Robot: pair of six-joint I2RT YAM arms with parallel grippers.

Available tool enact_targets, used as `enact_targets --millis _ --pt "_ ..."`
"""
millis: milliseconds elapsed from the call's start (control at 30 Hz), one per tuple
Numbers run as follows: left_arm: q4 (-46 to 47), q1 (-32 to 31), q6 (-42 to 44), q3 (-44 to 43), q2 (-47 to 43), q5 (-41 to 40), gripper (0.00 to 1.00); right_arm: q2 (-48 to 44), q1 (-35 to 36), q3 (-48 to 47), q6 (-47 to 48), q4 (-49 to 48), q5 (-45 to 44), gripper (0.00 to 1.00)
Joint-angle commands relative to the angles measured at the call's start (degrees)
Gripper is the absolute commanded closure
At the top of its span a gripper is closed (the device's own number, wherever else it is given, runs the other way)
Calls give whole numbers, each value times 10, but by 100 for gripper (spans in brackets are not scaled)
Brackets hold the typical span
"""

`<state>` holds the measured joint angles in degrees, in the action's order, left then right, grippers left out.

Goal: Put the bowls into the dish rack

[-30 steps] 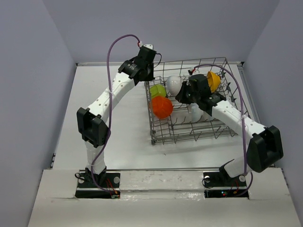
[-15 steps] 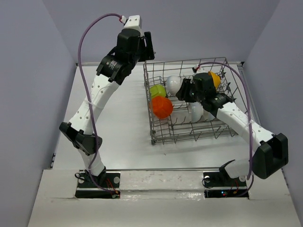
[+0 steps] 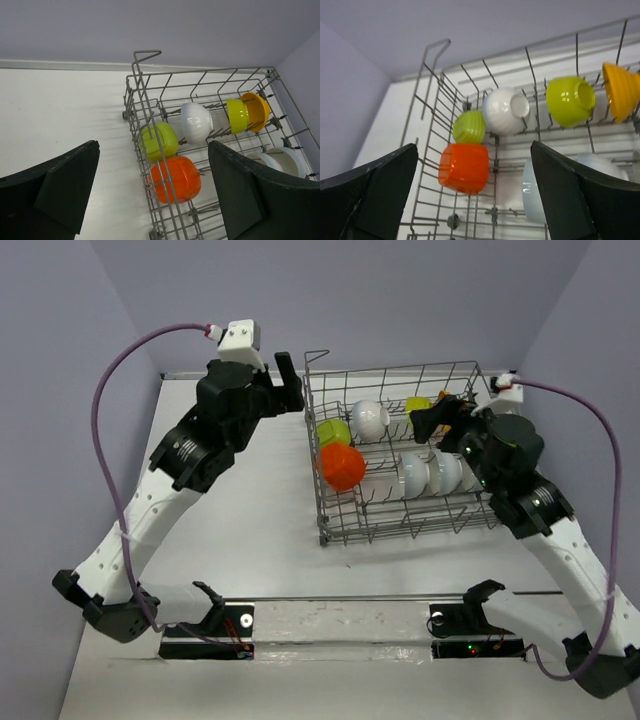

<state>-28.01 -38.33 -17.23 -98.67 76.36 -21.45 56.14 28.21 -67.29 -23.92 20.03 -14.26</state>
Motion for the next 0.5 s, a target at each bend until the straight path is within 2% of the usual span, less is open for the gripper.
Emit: enact_targets --millis 0,167,467 --pt "76 -3 -10 99 -92 -49 1 -103 4 37 20 -65 -51 0" --pt "86 -3 0 150 -132 -59 1 -142 4 45 33 -67 -69 0" --pt "97 -3 13 161 -153 -59 1 -107 4 33 27 -63 -60 0"
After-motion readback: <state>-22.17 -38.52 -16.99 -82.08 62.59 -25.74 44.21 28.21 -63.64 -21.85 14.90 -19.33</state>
